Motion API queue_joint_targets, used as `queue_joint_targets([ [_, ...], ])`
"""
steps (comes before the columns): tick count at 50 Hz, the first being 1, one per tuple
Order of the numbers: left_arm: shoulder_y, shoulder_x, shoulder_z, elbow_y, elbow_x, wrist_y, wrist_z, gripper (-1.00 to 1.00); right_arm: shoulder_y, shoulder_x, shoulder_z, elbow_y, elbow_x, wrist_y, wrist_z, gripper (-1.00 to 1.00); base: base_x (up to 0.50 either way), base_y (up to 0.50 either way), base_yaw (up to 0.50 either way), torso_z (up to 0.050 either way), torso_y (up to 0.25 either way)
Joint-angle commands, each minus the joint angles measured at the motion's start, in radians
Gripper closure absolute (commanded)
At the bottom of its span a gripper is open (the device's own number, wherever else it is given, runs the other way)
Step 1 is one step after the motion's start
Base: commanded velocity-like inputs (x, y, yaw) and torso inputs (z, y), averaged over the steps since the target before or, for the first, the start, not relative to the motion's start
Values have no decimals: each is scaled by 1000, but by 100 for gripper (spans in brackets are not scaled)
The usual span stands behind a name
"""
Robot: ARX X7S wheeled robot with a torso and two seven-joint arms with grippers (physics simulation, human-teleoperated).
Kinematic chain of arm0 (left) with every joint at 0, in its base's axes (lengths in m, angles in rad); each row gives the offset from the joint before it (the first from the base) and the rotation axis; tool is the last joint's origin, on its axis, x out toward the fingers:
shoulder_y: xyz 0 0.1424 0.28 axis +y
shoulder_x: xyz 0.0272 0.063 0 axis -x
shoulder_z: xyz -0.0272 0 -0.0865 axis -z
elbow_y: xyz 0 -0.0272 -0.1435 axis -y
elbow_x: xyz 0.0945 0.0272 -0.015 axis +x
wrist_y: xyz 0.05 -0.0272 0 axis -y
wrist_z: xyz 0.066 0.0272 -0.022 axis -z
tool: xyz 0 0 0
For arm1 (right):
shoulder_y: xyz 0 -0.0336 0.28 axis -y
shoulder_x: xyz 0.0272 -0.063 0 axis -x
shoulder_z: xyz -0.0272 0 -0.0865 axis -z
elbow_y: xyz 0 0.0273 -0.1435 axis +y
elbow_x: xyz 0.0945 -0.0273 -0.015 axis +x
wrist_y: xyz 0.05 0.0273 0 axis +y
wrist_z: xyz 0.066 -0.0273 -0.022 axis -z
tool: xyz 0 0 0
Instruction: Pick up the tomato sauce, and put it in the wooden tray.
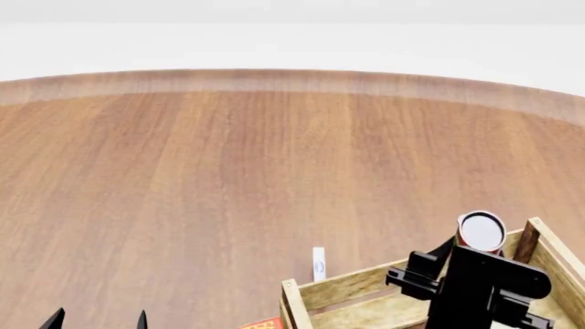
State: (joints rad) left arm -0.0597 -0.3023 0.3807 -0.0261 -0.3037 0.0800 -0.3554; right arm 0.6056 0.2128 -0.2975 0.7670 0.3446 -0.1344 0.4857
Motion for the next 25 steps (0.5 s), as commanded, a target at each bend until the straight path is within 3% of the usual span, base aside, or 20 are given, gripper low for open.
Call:
queue_joint_targets([
  [1,-1,-2,3,0,-2,1,-2,-100,182,-63,24,430,-37,-169,-69,100,0,0,0,0,0],
  [4,-1,-2,3,0,-2,1,-3,-100,225,-76,40,540,-41,-210,-87,100,0,0,0,0,0],
  [25,-2,-6,8,-1,-6,3,-7,-100,207,-94,295,542,-249,-138,-112,100,0,0,0,0,0],
])
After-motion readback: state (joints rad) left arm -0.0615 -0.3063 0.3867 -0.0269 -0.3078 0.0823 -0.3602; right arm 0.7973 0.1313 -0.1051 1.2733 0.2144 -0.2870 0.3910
